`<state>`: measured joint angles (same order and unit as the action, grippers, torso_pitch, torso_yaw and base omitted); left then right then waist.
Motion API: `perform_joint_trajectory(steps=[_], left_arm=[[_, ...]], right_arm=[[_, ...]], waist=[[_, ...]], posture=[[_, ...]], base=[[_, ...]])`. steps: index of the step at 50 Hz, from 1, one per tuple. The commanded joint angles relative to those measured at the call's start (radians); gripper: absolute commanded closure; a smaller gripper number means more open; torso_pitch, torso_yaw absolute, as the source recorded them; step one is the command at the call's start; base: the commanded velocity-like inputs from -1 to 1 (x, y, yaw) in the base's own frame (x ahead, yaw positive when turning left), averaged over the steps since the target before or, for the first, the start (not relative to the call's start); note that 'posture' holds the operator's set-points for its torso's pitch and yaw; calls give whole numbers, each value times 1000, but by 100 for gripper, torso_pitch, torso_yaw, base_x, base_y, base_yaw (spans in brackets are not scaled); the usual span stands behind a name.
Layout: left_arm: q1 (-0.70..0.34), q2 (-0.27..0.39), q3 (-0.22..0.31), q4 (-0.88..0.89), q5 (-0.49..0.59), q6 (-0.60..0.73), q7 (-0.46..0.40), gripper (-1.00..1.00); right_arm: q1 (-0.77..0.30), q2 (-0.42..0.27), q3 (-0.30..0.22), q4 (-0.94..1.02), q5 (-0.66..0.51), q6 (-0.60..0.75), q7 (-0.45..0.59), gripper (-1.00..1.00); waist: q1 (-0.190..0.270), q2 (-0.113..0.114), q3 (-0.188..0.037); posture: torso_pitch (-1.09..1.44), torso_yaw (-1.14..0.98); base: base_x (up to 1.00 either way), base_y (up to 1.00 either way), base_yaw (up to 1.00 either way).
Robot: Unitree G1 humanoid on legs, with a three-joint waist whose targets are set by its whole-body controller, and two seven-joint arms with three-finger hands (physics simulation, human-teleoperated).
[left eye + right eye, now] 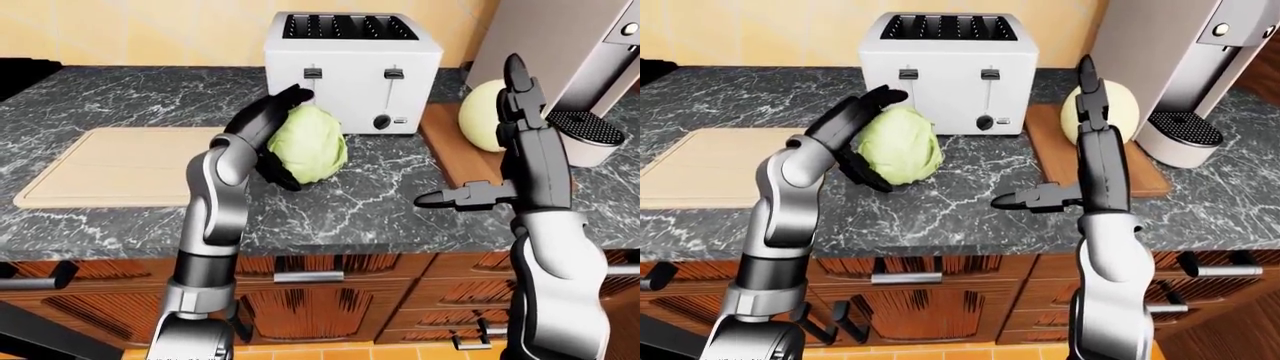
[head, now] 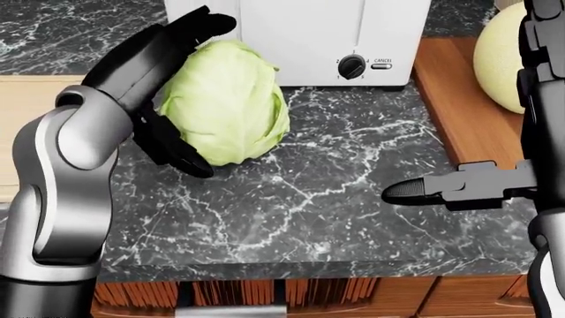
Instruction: Place the lettuce and the cantaloupe on separate cutting boards.
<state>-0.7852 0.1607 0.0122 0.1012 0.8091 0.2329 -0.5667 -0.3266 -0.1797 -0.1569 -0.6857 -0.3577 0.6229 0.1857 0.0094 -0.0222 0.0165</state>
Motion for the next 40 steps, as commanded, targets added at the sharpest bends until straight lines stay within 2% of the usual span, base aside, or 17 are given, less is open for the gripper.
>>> perform_joint_trajectory(steps=[1, 5, 11, 12, 17, 29, 40], left_arm=[[-21, 2, -12, -13, -2, -17, -27, -19], [-13, 1, -11, -29, 3, -12, -33, 1], [-9, 2, -9, -43, 6, -5, -38, 15], [-6, 3, -8, -48, 7, -3, -38, 24], [1, 3, -8, -72, 13, 8, -47, 37], [6, 12, -1, -164, 40, 56, -86, 56], [15, 30, 18, -269, 63, 110, -131, 63]], right_arm=[[-19, -7, -7, -26, -3, -27, -8, -100], [-16, -6, -6, -29, -3, -28, -8, -100], [-11, -5, -6, -31, -4, -31, -9, -100], [-11, -4, -5, -29, -4, -33, -9, -100], [-10, -2, -5, -24, -2, -37, -10, -100], [-7, -2, -6, -10, 2, -51, -12, -100], [-25, -6, -2, 6, 1, -49, -12, -100]], waist=[[-1, 0, -19], [-2, 0, -20], [-2, 1, -21], [-2, 1, -21], [-4, 2, -21], [-5, 3, -16], [-5, 1, -7]], posture=[[0, 0], [0, 0], [0, 0], [0, 0], [0, 0], [0, 0], [0, 0]], base=[[0, 0, 0], [0, 0, 0], [0, 0, 0], [0, 0, 0], [0, 0, 0], [0, 0, 0], [0, 0, 0]])
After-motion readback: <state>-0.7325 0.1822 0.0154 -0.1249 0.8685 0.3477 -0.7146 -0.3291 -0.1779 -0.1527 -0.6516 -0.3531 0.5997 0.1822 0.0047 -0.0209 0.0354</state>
